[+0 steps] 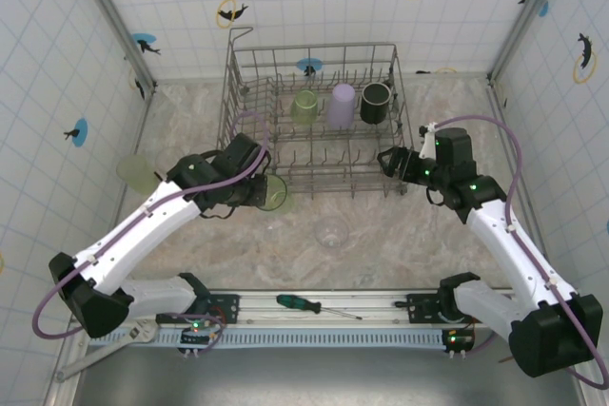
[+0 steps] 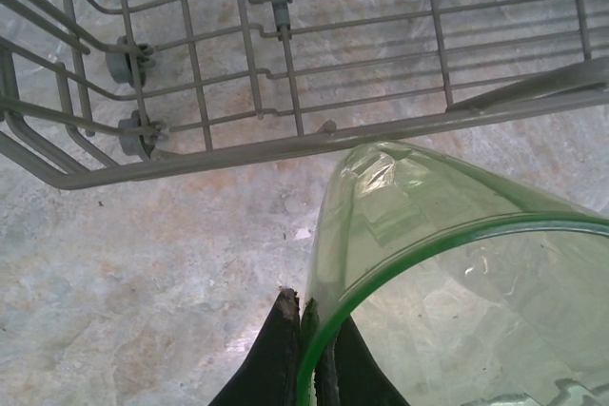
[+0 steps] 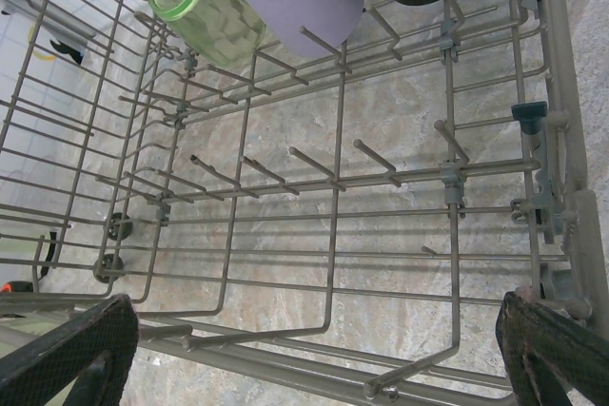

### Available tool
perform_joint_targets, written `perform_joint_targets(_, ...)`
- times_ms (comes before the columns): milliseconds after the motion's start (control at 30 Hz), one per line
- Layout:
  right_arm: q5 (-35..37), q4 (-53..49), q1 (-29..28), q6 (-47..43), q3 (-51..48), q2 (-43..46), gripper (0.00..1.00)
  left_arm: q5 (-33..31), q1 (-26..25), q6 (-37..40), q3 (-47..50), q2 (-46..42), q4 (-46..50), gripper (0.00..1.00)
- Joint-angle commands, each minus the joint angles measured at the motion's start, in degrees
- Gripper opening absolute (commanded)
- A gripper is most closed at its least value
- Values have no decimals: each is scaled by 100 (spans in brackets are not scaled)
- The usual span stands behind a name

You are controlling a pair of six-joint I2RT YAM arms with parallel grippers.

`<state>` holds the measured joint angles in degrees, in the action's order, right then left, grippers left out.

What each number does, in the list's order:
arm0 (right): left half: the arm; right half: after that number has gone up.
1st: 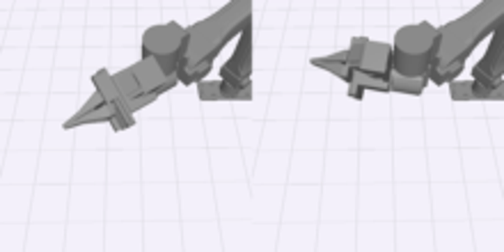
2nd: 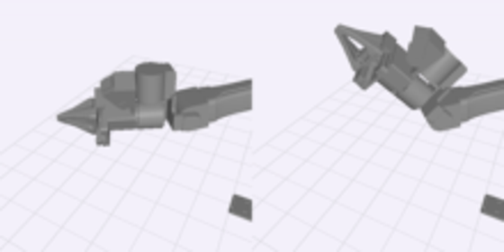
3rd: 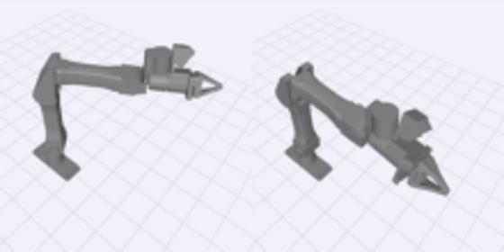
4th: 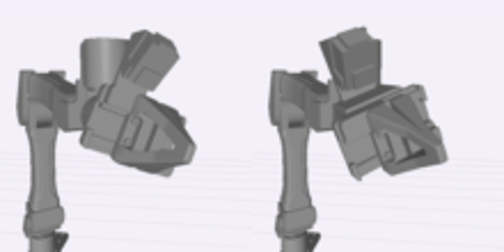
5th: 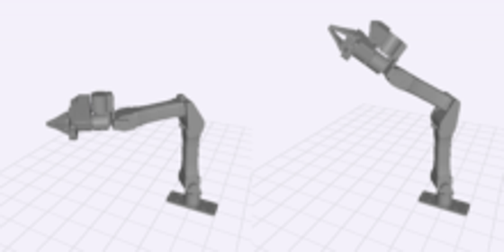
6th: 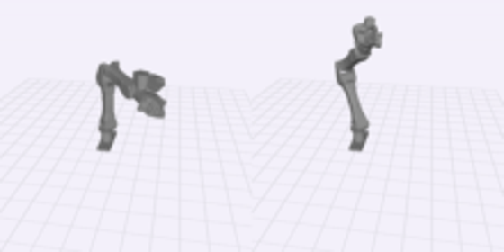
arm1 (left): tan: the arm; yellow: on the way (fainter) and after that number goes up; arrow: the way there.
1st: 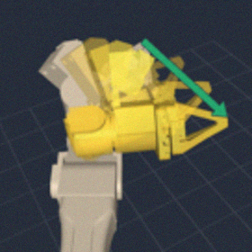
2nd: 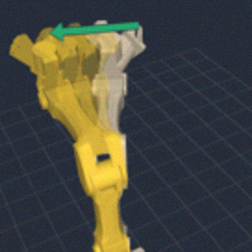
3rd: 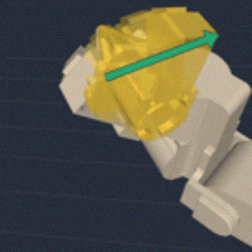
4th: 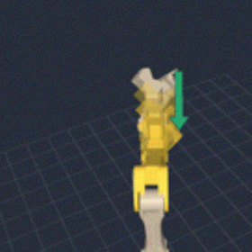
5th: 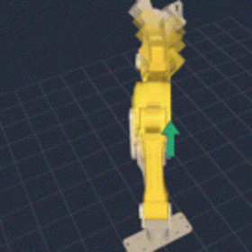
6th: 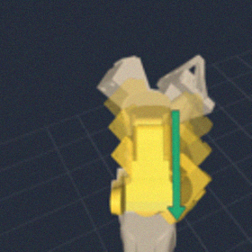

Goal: Load the cups into the dish rack

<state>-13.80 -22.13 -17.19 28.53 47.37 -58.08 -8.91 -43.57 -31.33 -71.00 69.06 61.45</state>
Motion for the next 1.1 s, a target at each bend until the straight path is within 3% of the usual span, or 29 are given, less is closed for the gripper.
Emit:
perform_joint_targets(0,-26,184,-29,27,-33,98,100,-137,-20,133,-333,45,102,0)
perform_joint_targets(467,-17,197,-28,81,0,146,100,-381,-20,364,-1661,471,666,0)
perform_joint_targets(700,-4,201,-25,94,10,163,100,-245,-20,342,-2207,580,837,0)
perform_joint_targets(833,-34,171,-27,73,96,71,100,166,-20,262,-2410,670,833,0)
perform_joint_targets(1067,-70,244,-30,108,103,14,100,108,-18,293,-3036,891,1075,0)
